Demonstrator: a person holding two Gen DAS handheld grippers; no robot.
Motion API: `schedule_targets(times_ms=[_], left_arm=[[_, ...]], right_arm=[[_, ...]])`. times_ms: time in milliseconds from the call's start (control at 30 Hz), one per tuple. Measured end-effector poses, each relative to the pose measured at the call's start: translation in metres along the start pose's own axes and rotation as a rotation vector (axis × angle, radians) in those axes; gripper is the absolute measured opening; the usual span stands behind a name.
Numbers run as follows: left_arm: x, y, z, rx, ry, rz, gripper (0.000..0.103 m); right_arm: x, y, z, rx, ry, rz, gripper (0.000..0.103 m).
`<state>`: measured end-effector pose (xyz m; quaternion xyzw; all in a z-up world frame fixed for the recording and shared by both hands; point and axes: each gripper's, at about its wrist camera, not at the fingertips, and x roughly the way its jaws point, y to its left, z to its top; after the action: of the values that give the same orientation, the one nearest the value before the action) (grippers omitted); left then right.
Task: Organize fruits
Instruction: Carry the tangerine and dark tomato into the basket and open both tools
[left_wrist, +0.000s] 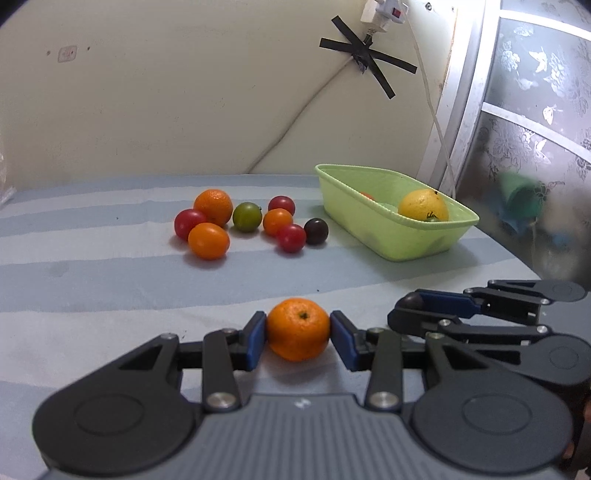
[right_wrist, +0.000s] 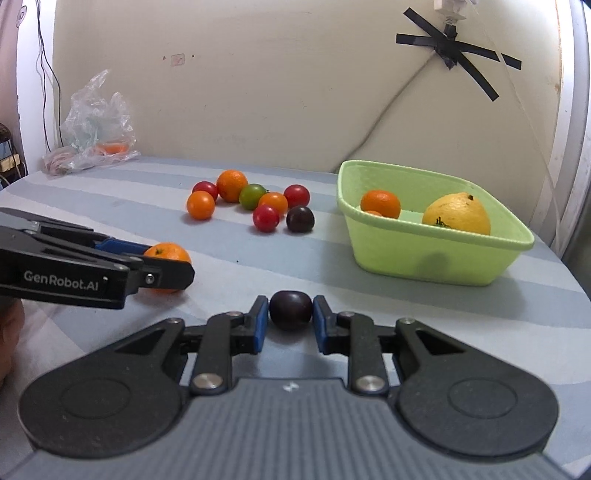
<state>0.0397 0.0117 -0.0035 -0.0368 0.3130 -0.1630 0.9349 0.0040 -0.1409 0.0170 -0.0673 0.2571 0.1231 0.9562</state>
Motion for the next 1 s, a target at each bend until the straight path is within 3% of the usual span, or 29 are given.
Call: schedule_targets(times_ms=[433, 467, 533, 567, 600, 633, 700, 833, 1000], left_arm=[[0.001, 0.001, 0.0, 0.033, 0.004, 0.002, 0.042], [0.001, 0.001, 0.0, 0.032, 0.002, 0.003, 0.041], [0.001, 0.001, 0.0, 0.03, 0.002, 0.002, 0.038], [0.0, 0.002, 0.0, 0.028, -0.001, 0.001, 0.038], [0.001, 0.003, 0.001, 0.024, 0.002, -0.005, 0.037], [0.001, 0.004, 0.002, 0.02, 0.004, -0.009, 0.037], [0.004, 0.006, 0.006, 0.006, 0.012, -0.039, 0.037], [0.014, -0.002, 0.041, -0.002, -0.012, -0.092, 0.037], [0.052, -0.036, 0.109, 0.076, -0.057, -0.158, 0.037]], right_arm=[[-0.001, 0.001, 0.0, -0.006, 0.0, -0.004, 0.031], [-0.001, 0.002, 0.0, -0.005, 0.001, -0.005, 0.032], [-0.003, 0.001, -0.001, -0.002, -0.004, -0.015, 0.044], [-0.004, 0.001, -0.001, -0.001, -0.01, -0.015, 0.044], [-0.004, 0.0, -0.001, 0.0, -0.009, -0.016, 0.043], [-0.003, 0.0, -0.002, 0.0, -0.002, -0.018, 0.03], [-0.004, -0.001, -0.001, 0.004, -0.006, -0.012, 0.026], [-0.011, -0.014, 0.003, 0.048, -0.073, 0.014, 0.026], [-0.017, -0.047, 0.029, 0.09, -0.204, -0.061, 0.026]])
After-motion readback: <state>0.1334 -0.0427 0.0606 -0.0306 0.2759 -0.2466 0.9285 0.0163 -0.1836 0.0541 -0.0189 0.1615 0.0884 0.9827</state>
